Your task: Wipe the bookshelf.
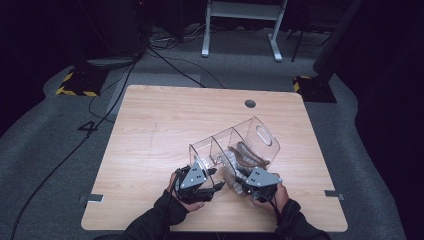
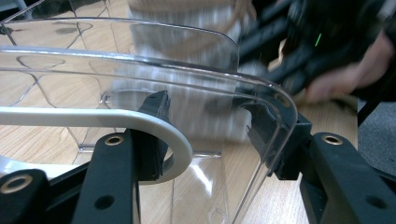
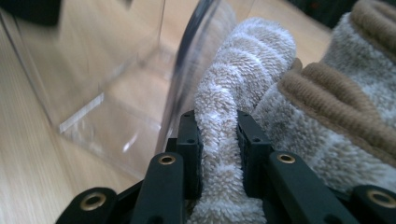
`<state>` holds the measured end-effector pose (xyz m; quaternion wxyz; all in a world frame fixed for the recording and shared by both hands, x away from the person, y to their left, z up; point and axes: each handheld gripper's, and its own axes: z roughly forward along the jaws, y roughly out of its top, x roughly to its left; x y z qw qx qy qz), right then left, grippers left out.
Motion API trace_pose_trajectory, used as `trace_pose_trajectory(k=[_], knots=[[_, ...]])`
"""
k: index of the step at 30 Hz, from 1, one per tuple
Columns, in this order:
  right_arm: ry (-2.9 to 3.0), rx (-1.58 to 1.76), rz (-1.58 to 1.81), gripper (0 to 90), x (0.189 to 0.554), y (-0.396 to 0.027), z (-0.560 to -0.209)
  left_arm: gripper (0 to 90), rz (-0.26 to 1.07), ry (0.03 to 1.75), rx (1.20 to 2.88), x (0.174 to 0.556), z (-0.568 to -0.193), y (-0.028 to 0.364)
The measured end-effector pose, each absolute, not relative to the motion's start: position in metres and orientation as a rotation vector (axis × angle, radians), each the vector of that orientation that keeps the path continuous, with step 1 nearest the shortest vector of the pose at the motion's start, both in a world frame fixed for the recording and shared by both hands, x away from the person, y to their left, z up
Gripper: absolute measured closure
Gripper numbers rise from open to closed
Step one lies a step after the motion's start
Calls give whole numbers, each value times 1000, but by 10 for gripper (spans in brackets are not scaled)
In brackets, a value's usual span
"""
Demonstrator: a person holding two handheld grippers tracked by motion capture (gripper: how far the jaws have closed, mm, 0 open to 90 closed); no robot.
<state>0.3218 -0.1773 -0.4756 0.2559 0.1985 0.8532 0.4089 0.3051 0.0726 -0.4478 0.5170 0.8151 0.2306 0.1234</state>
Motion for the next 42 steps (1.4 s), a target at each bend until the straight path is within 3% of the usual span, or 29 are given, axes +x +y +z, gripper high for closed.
trace_pose_trajectory(k=[4,11,30,35,42], knots=[[2344,513,1007,747,323,-176,-495,486,297,552,1955,305,-448,73],[2266,521,952,763,321,-182,-484,485,297,554,1954,305,-448,73],[2017,510,1102,768,322,-183,-401,486,296,552,1949,305,-449,72],[2029,500,1091,768,327,-173,-402,485,296,553,1949,305,-448,72],[2135,492,1049,766,332,-167,-432,485,296,551,1951,305,-448,72]])
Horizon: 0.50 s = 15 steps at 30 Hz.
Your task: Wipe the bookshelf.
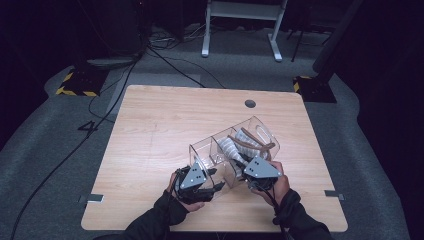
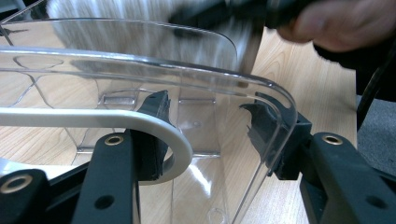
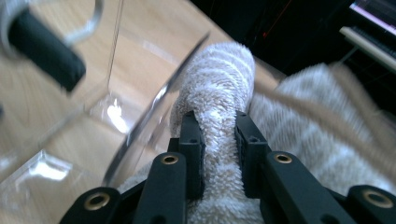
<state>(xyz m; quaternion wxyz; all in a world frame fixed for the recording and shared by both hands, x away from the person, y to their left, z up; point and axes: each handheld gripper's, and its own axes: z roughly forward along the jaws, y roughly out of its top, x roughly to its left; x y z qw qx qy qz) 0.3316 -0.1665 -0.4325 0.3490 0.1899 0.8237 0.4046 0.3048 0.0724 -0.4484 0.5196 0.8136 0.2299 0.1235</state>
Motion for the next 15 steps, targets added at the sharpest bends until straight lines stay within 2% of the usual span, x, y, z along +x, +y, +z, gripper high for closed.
trace_pose_trajectory(k=[10,15], knots=[[2287,543,983,750,322,-181,-482,486,299,555,1953,304,-448,72],[2302,550,985,633,316,-185,-488,485,299,555,1952,304,-448,72]])
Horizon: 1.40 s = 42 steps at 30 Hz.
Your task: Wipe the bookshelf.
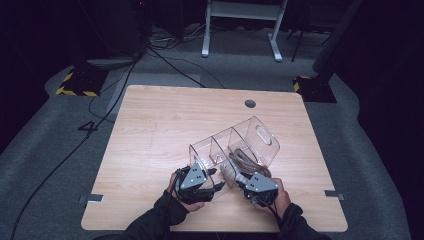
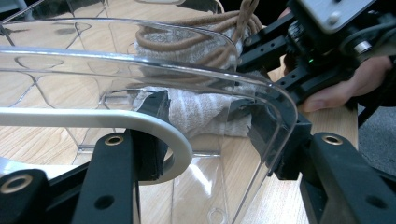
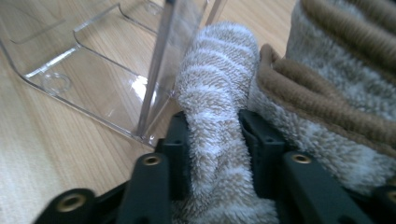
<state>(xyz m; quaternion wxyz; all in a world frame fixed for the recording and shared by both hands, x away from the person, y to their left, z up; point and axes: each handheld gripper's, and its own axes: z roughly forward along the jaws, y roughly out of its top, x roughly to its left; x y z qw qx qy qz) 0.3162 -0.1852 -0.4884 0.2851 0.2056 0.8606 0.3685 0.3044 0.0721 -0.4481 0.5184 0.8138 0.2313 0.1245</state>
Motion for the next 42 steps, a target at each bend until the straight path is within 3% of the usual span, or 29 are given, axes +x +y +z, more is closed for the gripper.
trace_pose_trajectory(k=[7,13,23,28,37,42], knots=[[2289,528,969,480,307,-186,-478,485,301,556,1953,304,-448,72],[2339,565,948,483,315,-187,-493,485,301,557,1959,304,-448,72],[2335,587,930,759,324,-188,-498,485,291,557,1958,304,-448,71],[2293,568,943,783,324,-187,-483,485,290,556,1957,305,-448,71],[2086,491,1087,780,318,-187,-424,486,291,555,1957,305,-448,71],[2100,491,1077,777,325,-182,-427,485,290,554,1956,305,-448,71]])
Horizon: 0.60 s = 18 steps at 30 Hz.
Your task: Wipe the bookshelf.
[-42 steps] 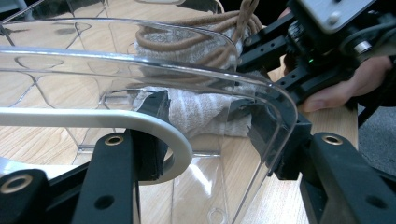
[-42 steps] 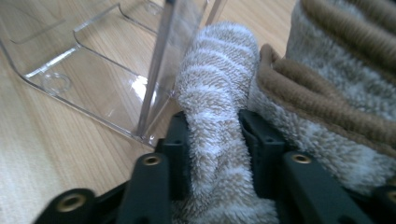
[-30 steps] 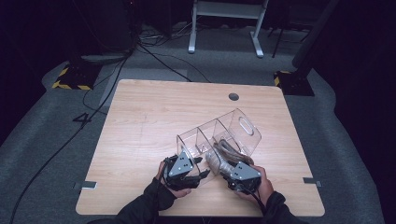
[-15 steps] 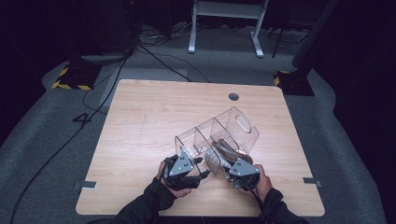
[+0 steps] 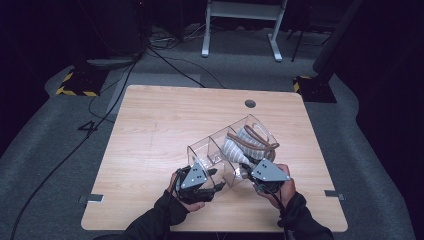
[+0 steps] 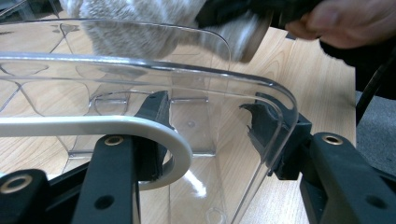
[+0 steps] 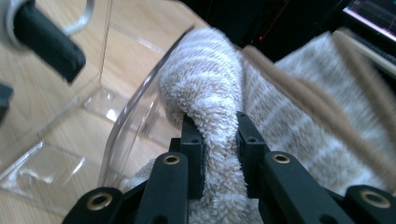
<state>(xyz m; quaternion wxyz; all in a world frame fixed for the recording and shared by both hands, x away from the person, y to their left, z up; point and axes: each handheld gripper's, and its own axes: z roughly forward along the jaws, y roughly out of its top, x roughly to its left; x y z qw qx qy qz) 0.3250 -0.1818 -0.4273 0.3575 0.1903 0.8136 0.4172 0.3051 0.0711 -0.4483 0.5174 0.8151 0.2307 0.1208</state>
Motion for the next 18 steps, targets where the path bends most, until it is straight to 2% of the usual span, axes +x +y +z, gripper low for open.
trace_pose_trajectory(k=[14,18], knots=[[2341,585,955,770,338,-182,-494,485,291,554,1959,305,-448,71],[2329,574,949,773,338,-181,-490,485,292,556,1961,305,-448,71]])
